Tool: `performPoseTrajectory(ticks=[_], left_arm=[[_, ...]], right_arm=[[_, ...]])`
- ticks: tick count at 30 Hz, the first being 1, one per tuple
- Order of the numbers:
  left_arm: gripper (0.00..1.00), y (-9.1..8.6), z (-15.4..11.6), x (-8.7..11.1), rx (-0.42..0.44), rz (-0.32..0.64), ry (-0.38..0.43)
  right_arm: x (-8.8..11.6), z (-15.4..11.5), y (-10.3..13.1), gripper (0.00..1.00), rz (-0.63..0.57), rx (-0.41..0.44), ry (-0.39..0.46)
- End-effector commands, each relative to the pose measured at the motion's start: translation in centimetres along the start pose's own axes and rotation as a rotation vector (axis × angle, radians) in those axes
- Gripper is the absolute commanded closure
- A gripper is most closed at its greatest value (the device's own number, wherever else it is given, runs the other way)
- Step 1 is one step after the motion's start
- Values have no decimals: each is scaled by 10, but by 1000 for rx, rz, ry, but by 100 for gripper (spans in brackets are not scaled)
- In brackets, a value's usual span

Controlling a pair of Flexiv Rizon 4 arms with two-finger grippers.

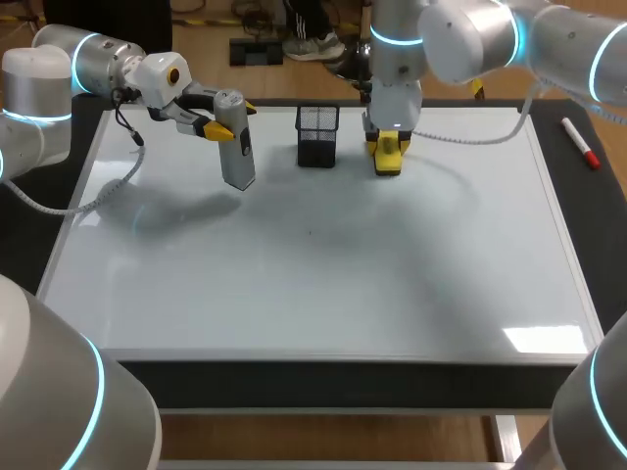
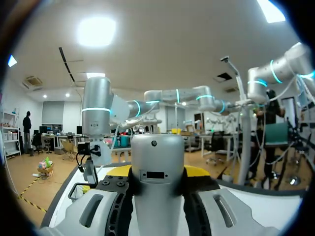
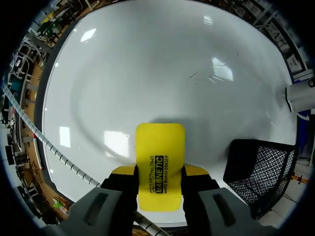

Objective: Pick up the inspection probe, press it on each red-marked spot on the whiteboard one by one, put down the probe, pick up the eraser, and wipe off all the red marks.

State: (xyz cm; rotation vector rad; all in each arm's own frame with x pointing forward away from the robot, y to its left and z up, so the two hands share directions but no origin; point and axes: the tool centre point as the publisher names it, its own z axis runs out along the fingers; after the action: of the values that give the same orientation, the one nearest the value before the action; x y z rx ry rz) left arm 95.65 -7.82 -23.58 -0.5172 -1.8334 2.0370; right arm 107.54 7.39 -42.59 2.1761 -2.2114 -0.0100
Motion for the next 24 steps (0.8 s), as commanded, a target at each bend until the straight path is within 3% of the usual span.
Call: performPoseTrajectory(ticks=[1, 10, 15, 24], left_arm=[[100, -1, -1, -1, -1, -2, 4], [100, -1, -1, -1, -1, -2, 4], [100, -1, -1, -1, -1, -2, 4], [100, -1, -1, -1, -1, -2, 4]], right_arm=[[3, -8, 0, 0, 20, 2, 5], [20, -23, 5, 0, 112, 11, -14], [32, -34, 11, 0, 253, 23, -74], [50, -59, 20, 0, 485, -30, -201]])
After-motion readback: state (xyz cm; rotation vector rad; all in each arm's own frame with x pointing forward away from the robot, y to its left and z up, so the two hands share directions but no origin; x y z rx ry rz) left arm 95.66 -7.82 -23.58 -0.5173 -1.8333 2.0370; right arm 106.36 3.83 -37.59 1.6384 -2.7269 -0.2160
